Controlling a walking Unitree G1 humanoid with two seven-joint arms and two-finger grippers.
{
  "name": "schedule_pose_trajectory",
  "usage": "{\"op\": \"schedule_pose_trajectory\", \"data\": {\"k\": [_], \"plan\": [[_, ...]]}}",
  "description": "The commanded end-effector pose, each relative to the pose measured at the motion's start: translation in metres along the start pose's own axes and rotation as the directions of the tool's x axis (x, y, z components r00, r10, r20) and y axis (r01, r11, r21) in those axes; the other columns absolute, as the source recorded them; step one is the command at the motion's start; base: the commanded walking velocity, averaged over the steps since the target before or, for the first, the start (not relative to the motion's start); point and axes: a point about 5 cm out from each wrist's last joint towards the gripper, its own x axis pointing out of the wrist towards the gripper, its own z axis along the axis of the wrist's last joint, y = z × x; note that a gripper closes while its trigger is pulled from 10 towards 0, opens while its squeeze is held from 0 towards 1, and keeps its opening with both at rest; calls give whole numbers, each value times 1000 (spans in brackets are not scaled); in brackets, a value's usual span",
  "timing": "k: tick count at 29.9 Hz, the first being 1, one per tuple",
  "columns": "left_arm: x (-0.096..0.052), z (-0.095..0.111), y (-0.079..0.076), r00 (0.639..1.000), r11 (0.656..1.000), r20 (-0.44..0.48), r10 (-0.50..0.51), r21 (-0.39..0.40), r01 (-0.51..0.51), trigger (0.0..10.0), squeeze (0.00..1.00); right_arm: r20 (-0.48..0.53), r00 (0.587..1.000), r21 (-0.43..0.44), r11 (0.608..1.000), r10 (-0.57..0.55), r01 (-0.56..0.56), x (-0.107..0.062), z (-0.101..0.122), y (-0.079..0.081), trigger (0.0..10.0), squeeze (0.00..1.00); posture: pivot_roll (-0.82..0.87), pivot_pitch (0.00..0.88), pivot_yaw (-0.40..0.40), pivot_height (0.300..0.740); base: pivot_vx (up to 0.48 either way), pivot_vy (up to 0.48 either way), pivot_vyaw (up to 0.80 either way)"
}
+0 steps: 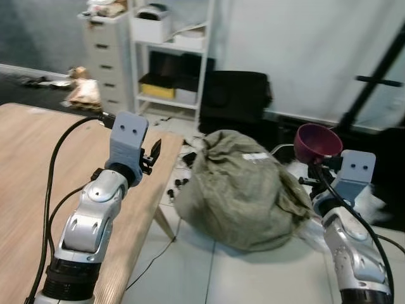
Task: Setting the table
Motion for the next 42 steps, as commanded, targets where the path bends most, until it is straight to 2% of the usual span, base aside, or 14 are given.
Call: {"op": "schedule_pose_trajectory", "data": {"k": [1, 33, 37, 42], "plan": [[0, -5, -1, 1000, 1000, -19, -2, 4, 3, 10000, 0, -3, 1000, -7, 1000, -11, 11, -1, -2, -3, 10000, 0, -27, 0, 37, 740, 0, 0, -800], [2, -5, -3, 1000, 1000, -5, -19, -4, 19, 10000, 0, -1, 1000, -9, 1000, -12, 12, 0, -2, -4, 10000, 0, -33, 0, 36, 740, 0, 0, -800], [2, -3, -5, 999, 1000, 22, -30, -5, 30, 10000, 0, 0, 1000, -10, 1000, -13, 13, 0, -2, -4, 10000, 0, -34, 0, 37, 740, 0, 0, -800], [2, -1, -9, 997, 998, 48, -59, 11, 58, 10000, 0, 1, 1000, -9, 1000, -13, 13, 0, -2, -3, 10000, 0, -36, 0, 39, 740, 457, 0, -800]]}}
